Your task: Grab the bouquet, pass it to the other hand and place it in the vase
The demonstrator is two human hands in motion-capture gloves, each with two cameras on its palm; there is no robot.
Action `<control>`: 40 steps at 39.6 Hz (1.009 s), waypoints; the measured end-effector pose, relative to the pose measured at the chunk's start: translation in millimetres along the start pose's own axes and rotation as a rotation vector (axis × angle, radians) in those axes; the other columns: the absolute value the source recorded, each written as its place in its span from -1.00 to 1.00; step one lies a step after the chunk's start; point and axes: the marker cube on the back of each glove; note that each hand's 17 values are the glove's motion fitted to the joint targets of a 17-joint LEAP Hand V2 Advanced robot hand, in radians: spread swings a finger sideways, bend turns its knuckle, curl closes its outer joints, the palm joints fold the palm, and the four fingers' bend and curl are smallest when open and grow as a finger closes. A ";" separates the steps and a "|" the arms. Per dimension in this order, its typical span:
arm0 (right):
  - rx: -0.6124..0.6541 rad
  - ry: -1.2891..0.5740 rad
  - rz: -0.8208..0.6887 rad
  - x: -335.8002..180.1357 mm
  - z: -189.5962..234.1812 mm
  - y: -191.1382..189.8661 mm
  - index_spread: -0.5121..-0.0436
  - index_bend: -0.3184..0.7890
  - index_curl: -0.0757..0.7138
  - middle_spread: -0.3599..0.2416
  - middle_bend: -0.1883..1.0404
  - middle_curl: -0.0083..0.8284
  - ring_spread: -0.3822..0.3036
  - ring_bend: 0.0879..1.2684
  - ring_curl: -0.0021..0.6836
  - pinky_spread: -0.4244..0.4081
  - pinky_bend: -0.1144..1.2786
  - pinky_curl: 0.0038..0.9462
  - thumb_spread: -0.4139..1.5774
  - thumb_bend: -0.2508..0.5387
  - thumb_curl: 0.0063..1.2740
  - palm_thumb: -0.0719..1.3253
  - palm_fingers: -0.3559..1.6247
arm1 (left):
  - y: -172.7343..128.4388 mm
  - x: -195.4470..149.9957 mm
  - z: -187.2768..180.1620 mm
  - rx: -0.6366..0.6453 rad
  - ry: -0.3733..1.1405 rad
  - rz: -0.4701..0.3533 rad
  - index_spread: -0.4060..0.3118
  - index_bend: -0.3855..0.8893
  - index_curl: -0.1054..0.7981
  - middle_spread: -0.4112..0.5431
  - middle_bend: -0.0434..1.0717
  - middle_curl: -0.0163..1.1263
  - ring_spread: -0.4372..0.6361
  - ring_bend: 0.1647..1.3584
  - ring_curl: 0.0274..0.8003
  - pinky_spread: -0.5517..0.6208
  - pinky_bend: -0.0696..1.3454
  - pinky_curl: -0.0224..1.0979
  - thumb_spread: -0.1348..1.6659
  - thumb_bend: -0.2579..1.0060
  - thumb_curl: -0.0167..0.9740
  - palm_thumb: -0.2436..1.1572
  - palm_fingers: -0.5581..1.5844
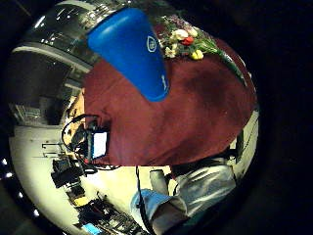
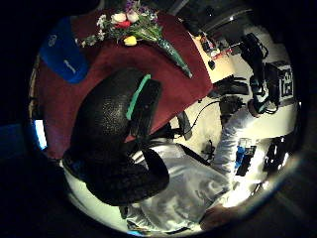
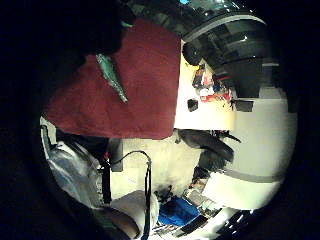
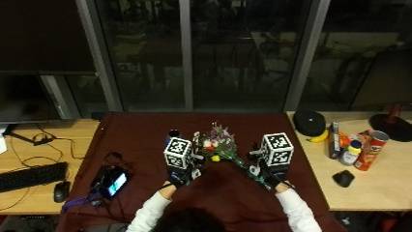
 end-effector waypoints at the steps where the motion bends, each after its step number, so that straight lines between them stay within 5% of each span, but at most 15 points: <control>1: 0.001 -0.002 0.000 -0.1 -0.2 0.0 0.43 -0.42 -0.84 0.32 -0.46 -0.92 0.34 -0.40 -0.74 0.31 -0.05 -0.74 -0.17 -0.07 -0.93 -0.61 -0.27 | -0.1 -0.1 0.2 0.000 -0.001 -0.001 0.02 0.01 -0.59 -0.04 -0.48 -0.86 0.04 -0.64 -0.90 0.20 -0.59 -0.88 -0.37 -0.45 -0.89 -0.43 -0.01; 8: 0.008 -0.006 0.001 -0.9 -1.6 1.7 -0.03 -0.33 -0.74 0.42 -0.39 -0.76 0.48 -0.16 -0.40 0.50 0.11 -0.49 0.20 -0.12 -0.85 -0.57 -0.34 | 5.8 2.0 -0.7 -0.005 -0.012 -0.004 -0.04 -0.01 -0.39 0.02 -0.52 -0.68 0.20 -0.58 -0.67 0.39 -0.63 -0.73 0.06 -0.46 -0.78 -0.39 -0.04; 18: 0.007 -0.031 -0.015 -5.6 -10.5 0.7 -0.24 -0.36 -0.71 0.46 -0.25 -0.52 0.49 0.01 -0.24 0.57 0.12 -0.41 0.41 -0.24 -0.76 -0.54 -0.32 | 1.0 0.6 -6.3 0.045 0.035 0.006 -0.08 -0.05 -0.21 0.05 -0.58 -0.57 0.29 -0.59 -0.58 0.49 -0.65 -0.65 0.30 -0.53 -0.67 -0.38 -0.06; 24: -0.006 -0.018 0.001 -10.3 -18.0 -6.7 -0.08 -0.36 -0.73 0.48 -0.15 -0.40 0.39 0.09 -0.17 0.57 0.16 -0.37 0.48 -0.30 -0.72 -0.52 -0.24 | 2.5 2.9 -15.6 0.141 0.094 0.023 0.16 -0.40 -0.32 0.12 -0.56 -0.51 0.32 -0.44 -0.47 0.51 -0.54 -0.56 0.26 -0.64 -0.62 -0.46 -0.17; 31: -0.071 -0.036 0.029 -3.4 -10.9 -30.2 0.16 -0.38 -0.75 0.42 -0.02 -0.27 0.27 0.13 -0.10 0.54 0.18 -0.33 0.51 -0.34 -0.66 -0.45 -0.18 | 8.4 9.1 -24.2 0.225 0.187 0.065 0.36 -0.35 -0.44 0.23 -0.54 -0.46 0.36 -0.30 -0.39 0.52 -0.40 -0.47 0.19 -0.65 -0.56 -0.52 -0.26; 40: -0.156 -0.126 0.117 24.5 4.7 -66.9 0.38 -0.41 -0.78 0.40 -0.09 -0.23 0.08 0.26 0.01 0.37 0.30 -0.26 0.51 -0.40 -0.60 -0.40 -0.13 | 4.6 10.4 -26.7 0.268 0.213 0.072 0.51 -0.33 -0.52 0.33 -0.51 -0.42 0.39 -0.17 -0.33 0.52 -0.28 -0.40 0.14 -0.64 -0.48 -0.55 -0.33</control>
